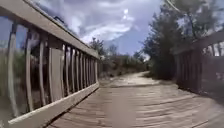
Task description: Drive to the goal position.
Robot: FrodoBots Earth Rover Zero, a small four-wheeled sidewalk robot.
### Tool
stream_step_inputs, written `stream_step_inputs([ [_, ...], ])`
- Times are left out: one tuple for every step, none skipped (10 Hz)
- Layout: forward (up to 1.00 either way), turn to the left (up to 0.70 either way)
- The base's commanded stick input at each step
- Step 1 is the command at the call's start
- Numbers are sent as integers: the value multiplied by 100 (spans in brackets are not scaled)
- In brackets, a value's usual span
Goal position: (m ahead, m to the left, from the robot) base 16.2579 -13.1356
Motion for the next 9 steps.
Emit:
stream_step_inputs([
  [70,-35],
  [70,-35],
  [70,-35],
  [70,-35],
  [70,-35],
  [70,-35],
  [70,-24],
  [70,-5],
  [70,0],
])
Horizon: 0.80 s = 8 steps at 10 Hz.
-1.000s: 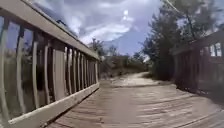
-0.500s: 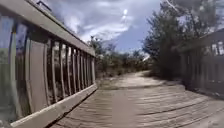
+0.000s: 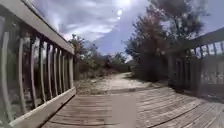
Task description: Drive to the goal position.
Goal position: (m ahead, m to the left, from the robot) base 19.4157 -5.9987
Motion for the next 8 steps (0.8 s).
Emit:
stream_step_inputs([
  [70,0],
  [70,0],
  [70,0],
  [70,0],
  [70,0],
  [70,0],
  [70,0],
  [70,0],
])
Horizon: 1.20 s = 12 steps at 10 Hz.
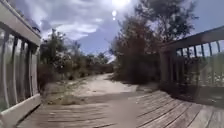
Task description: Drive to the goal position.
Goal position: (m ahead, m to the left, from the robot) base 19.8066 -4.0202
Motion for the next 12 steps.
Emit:
stream_step_inputs([
  [70,0],
  [70,0],
  [70,0],
  [70,0],
  [70,0],
  [67,0],
  [65,0],
  [65,0],
  [65,0],
  [70,0],
  [70,0],
  [70,0],
])
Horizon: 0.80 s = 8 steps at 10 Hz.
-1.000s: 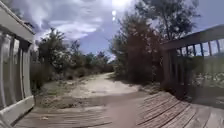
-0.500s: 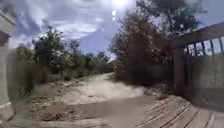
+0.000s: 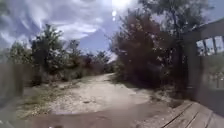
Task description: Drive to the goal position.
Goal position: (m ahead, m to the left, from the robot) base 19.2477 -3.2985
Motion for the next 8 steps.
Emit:
stream_step_inputs([
  [70,0],
  [70,0],
  [70,0],
  [70,0],
  [70,0],
  [70,0],
  [70,0],
  [70,0],
])
